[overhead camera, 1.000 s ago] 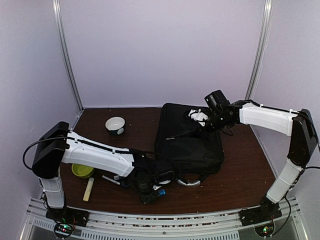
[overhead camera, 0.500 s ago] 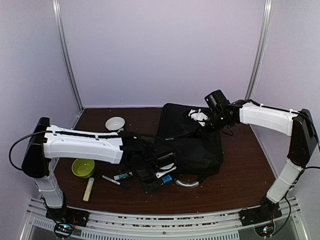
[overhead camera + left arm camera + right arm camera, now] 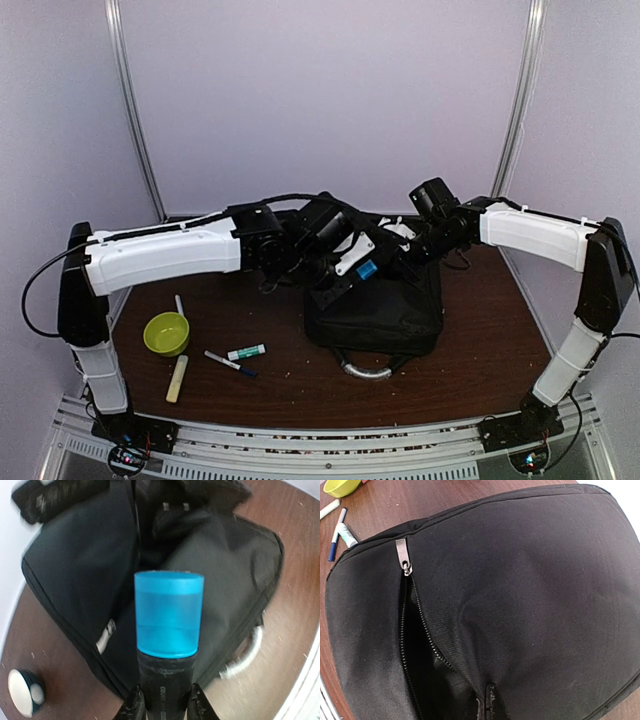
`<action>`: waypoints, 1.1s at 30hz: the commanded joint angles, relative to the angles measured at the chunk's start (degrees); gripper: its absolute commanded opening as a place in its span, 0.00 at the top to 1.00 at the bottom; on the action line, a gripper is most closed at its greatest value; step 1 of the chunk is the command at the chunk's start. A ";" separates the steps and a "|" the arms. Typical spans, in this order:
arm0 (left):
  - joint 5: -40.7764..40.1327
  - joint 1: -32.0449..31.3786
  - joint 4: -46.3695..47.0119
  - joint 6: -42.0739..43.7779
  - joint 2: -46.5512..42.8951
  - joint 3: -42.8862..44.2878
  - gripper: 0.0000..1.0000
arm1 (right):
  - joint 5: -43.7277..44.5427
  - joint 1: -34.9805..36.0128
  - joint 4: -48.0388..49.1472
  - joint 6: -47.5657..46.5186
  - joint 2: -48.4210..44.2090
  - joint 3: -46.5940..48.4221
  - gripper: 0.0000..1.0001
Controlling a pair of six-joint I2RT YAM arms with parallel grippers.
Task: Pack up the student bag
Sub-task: Place the pen in the upper front pocket of the bag.
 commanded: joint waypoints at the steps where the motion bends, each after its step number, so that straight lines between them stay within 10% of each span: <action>1: -0.50 -0.29 20.54 9.70 1.57 -1.79 0.85 | -5.92 -0.04 1.46 2.36 -3.82 2.76 1.00; 18: -3.26 2.44 43.14 33.36 13.93 -5.24 0.88 | -13.77 -2.09 1.47 3.89 -3.90 2.29 1.00; 33: -12.54 6.63 45.92 33.80 22.86 -3.58 0.77 | -14.37 -2.95 1.86 4.93 -4.98 2.43 1.00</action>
